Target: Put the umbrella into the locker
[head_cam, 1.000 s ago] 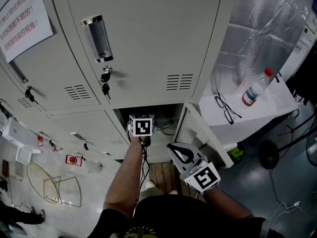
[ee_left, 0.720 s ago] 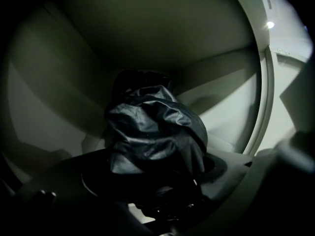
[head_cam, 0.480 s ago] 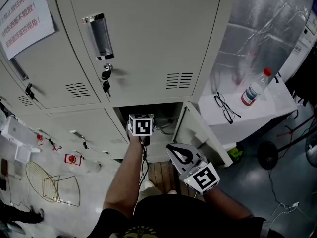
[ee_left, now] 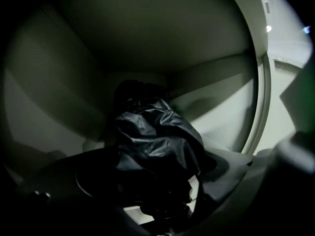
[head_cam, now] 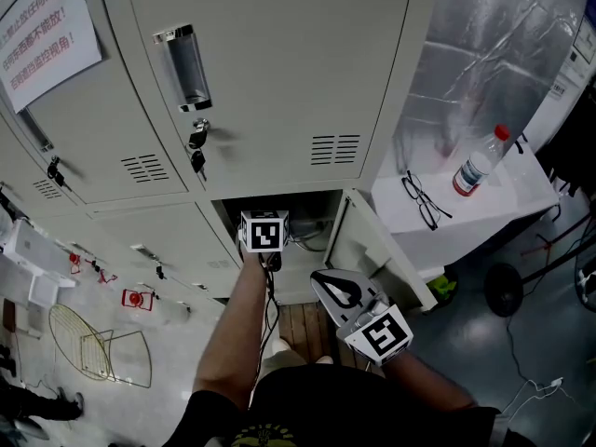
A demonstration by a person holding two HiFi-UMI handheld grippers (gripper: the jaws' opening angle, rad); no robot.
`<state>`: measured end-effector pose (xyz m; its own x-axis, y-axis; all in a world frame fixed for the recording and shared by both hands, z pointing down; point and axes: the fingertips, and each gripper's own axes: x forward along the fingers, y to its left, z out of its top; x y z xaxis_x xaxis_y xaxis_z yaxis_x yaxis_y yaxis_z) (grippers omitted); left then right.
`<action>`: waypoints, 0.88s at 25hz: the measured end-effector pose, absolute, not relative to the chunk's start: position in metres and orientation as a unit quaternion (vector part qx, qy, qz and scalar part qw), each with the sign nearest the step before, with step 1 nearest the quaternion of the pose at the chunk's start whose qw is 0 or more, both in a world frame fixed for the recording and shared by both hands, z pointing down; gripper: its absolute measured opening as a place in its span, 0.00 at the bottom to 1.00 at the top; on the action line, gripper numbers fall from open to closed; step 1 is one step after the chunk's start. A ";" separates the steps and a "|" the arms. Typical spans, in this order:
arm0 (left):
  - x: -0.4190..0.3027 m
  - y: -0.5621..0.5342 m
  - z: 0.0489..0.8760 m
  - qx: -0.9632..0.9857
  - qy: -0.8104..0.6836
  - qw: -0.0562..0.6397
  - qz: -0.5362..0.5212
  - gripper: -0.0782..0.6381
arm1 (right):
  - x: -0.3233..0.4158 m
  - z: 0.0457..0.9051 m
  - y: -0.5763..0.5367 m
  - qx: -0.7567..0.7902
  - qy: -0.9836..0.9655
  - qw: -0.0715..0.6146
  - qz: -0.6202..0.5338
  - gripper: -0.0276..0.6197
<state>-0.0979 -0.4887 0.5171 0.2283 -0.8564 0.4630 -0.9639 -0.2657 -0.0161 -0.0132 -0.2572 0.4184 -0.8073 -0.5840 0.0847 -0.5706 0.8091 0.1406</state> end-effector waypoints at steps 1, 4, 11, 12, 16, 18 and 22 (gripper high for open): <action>-0.097 -0.489 0.516 0.772 -0.590 0.136 0.191 0.67 | -0.013 0.419 -0.257 0.304 -0.949 0.062 -0.053 0.09; -0.096 -0.489 0.513 0.776 -0.590 0.129 0.185 0.69 | -0.012 0.421 -0.257 0.304 -0.949 0.062 -0.052 0.09; -0.096 -0.495 0.487 0.782 -0.593 0.099 0.163 0.72 | -0.014 0.421 -0.256 0.302 -0.950 0.060 -0.051 0.09; -0.095 -0.496 0.481 0.786 -0.590 0.104 0.153 0.72 | -0.014 0.421 -0.256 0.302 -0.950 0.059 -0.048 0.09; -0.089 -0.494 0.469 0.791 -0.585 0.084 0.157 0.72 | -0.016 0.422 -0.255 0.299 -0.951 0.059 -0.045 0.09; -0.086 -0.490 0.470 0.793 -0.583 0.084 0.156 0.72 | -0.016 0.422 -0.256 0.298 -0.952 0.059 -0.044 0.09; -0.082 -0.483 0.464 0.794 -0.584 0.061 0.160 0.72 | -0.015 0.423 -0.257 0.300 -0.951 0.058 -0.040 0.09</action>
<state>-0.0820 -0.4825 0.4639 0.2680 -0.9071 0.3245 -0.9461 -0.3115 -0.0892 -0.0146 -0.2572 0.4226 -0.8130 -0.5758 0.0866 -0.5665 0.8166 0.1109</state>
